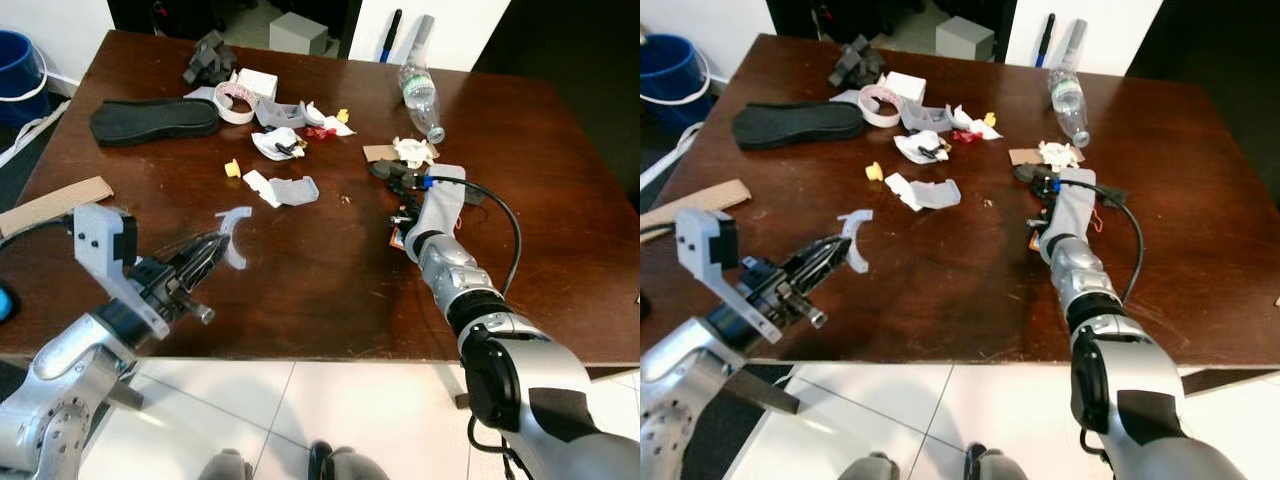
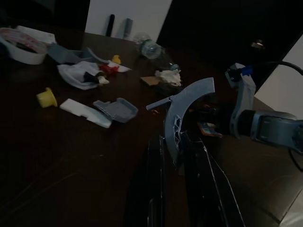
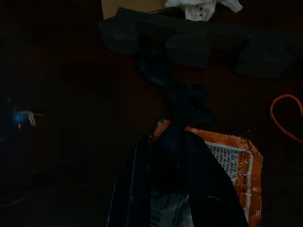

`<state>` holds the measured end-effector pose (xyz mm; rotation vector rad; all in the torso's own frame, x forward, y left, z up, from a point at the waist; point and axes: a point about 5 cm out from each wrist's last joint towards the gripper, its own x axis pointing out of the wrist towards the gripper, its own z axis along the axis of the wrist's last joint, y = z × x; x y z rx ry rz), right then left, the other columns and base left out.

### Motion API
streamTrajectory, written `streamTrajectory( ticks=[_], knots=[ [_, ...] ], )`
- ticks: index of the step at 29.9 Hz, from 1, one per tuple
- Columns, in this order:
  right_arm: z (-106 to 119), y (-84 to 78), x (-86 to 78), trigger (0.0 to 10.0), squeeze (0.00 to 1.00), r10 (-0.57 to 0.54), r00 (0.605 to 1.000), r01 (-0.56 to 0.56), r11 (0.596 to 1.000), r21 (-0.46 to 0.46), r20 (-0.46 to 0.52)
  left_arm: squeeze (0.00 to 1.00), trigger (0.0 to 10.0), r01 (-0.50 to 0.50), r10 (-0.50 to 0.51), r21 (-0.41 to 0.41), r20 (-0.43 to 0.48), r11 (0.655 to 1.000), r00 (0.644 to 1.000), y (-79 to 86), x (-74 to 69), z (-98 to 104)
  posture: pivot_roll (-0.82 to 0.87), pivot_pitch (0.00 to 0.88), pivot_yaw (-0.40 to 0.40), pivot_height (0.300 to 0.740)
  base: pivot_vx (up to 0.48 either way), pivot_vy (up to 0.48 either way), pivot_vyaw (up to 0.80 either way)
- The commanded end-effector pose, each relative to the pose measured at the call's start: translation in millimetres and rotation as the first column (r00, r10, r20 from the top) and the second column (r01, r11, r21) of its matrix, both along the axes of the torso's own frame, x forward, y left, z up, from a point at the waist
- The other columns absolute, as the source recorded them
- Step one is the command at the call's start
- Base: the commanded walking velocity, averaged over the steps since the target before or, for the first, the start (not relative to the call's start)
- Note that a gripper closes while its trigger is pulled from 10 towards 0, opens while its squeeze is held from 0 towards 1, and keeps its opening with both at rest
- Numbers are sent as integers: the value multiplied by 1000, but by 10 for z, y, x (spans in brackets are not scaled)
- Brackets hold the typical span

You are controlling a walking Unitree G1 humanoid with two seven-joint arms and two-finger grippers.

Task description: Picking trash to rubbish bin

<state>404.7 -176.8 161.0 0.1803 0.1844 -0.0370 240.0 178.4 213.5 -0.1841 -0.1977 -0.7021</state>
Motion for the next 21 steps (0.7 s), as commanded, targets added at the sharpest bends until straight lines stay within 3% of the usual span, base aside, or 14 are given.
streamTrajectory(
  ticks=[1,2,5,8,9,11,15,17,19,20,21],
  knots=[
    [-100,-111,-52,0,0,-5,1000,5,999,45,-7,0,10000,17,-18,-11,-11,1000,1000,-42,18,-46,261,185,-98,740,0,0,0],
    [-2,-126,-31,0,0,31,998,-36,995,88,60,0,10000,23,-23,-18,-8,1000,1000,-57,36,-41,258,180,-97,740,0,0,0],
    [66,-137,-20,0,0,54,993,-66,991,114,108,0,10000,27,-27,-23,-5,999,1000,-67,50,-37,258,180,-97,740,0,0,0],
    [332,-161,-7,0,0,184,937,-244,953,180,296,0,10000,49,-50,-37,-8,998,999,-132,103,-57,234,164,-87,740,0,0,0],
    [332,-161,-7,0,0,184,937,-244,953,180,296,0,10000,49,-50,-37,-8,998,999,-132,103,-57,234,164,-87,740,0,0,0],
    [479,-222,-30,0,0,226,887,-320,929,184,403,0,10000,64,-65,-47,-14,997,998,-179,132,-75,230,159,-85,740,0,0,0],
    [644,-273,-70,0,0,230,814,-389,898,206,533,0,10000,78,-80,-55,-43,995,996,-271,200,-150,211,148,-79,740,0,0,0],
    [673,-373,-77,0,0,149,816,-331,912,241,558,0,10000,87,-90,-48,-74,995,993,-354,244,-241,203,143,-76,740,0,0,0],
    [656,-603,-87,1647,0,-30,857,-122,958,258,515,0,10000,113,-117,-45,-102,993,988,-469,265,-321,196,135,-73,740,0,0,0],
    [656,-603,-87,1647,0,-30,857,-122,958,258,515,0,10000,113,-117,-45,-102,993,988,-469,265,-321,196,135,-73,740,0,0,0],
    [650,-701,-102,5412,0,-99,861,-47,961,271,499,0,10000,126,-130,-42,-109,991,986,-517,266,-342,196,135,-73,740,0,0,0]
  ],
)
